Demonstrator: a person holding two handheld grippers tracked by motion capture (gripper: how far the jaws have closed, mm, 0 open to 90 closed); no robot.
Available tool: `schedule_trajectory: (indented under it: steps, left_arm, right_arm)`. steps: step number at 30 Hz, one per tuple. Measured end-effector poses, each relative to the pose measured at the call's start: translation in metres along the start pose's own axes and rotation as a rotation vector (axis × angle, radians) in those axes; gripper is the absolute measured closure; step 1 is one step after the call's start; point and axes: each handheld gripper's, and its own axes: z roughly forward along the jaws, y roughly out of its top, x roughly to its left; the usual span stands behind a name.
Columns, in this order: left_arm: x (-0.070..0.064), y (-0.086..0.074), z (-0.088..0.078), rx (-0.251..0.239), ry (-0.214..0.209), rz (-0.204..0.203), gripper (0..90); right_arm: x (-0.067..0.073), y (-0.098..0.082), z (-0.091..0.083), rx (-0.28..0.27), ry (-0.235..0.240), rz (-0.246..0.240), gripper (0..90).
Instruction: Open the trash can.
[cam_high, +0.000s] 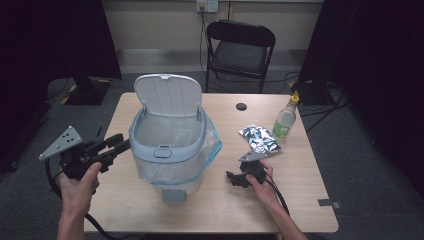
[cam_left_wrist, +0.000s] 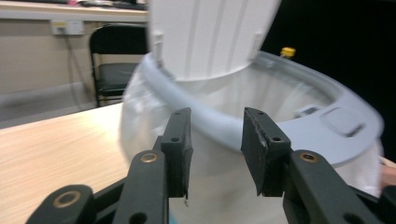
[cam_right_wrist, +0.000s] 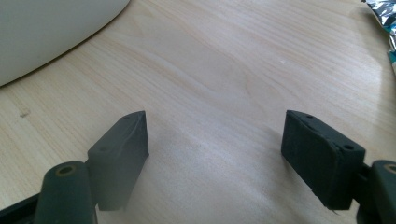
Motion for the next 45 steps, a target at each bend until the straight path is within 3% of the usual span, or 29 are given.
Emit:
schedule_trajectory:
  steps: [9,18,21,24,27,29,34,37,42,45]
  left_arm:
    - [0.027,-0.026,0.014,0.087,0.072,-0.048,60.2]
    - [0.05,-0.069,0.037,0.211,0.15,-0.114,34.0]
    - [0.053,-0.086,0.046,0.26,0.164,-0.128,26.5]
    - [0.052,-0.108,0.057,0.336,0.161,-0.138,25.6]
    - [0.052,-0.128,0.063,0.375,0.158,-0.147,24.9]
    - [0.052,-0.139,0.067,0.416,0.167,-0.134,24.7]
    - [0.051,-0.156,0.072,0.461,0.176,-0.122,23.6]
    - [0.051,-0.165,0.073,0.439,0.187,-0.105,22.1]
    - [0.05,-0.166,0.074,0.437,0.213,-0.077,23.7]
    - [0.044,-0.168,0.077,0.455,0.232,-0.009,21.4]
  right_arm:
    - [0.0,0.0,0.0,0.0,0.0,0.0,22.4]
    - [0.0,0.0,0.0,0.0,0.0,0.0,22.3]
    - [0.0,0.0,0.0,0.0,0.0,-0.001,22.3]
    - [0.0,0.0,0.0,0.0,0.0,0.0,22.3]
    - [0.0,0.0,0.0,0.0,0.0,-0.001,22.3]
    - [0.0,0.0,0.0,0.0,0.0,-0.001,22.3]
    - [0.0,0.0,0.0,0.0,0.0,-0.001,22.3]
    - [0.0,0.0,0.0,0.0,0.0,-0.001,22.4]
    - [0.0,0.0,0.0,0.0,0.0,-0.001,22.3]
    - [0.0,0.0,0.0,0.0,0.0,-0.001,22.4]
